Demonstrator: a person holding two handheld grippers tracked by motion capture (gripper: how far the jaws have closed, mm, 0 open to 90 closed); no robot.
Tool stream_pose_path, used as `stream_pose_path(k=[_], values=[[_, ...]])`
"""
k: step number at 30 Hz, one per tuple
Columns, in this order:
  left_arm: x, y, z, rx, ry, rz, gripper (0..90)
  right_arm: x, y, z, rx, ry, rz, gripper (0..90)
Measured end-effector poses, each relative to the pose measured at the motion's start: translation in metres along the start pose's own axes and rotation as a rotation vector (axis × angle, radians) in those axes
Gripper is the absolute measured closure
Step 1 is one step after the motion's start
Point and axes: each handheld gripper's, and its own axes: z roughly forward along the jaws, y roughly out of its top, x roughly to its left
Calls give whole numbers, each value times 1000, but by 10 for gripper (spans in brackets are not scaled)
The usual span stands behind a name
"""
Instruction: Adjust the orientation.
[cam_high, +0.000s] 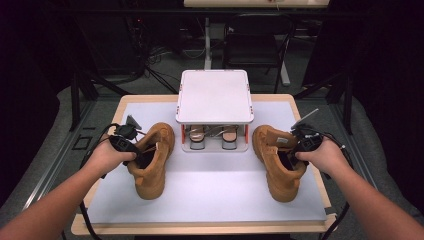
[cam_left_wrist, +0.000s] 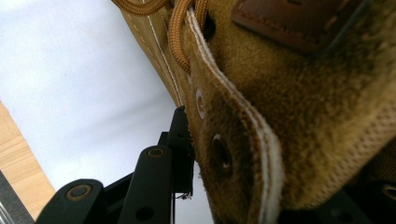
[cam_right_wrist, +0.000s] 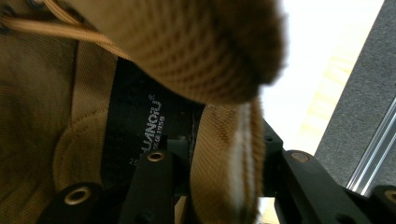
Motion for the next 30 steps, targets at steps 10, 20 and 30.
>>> stream_pose_path(k=[10,20,30], values=[[3,0,2,-5,-25,-10,699,-1,1,3,21,29,-5,747],[1,-1,1,-12,-10,-43,823,6,1,3,19,21,10,829],[-4,-2,-2,17,-59,-31,846,13,-4,1,59,95,82,849]])
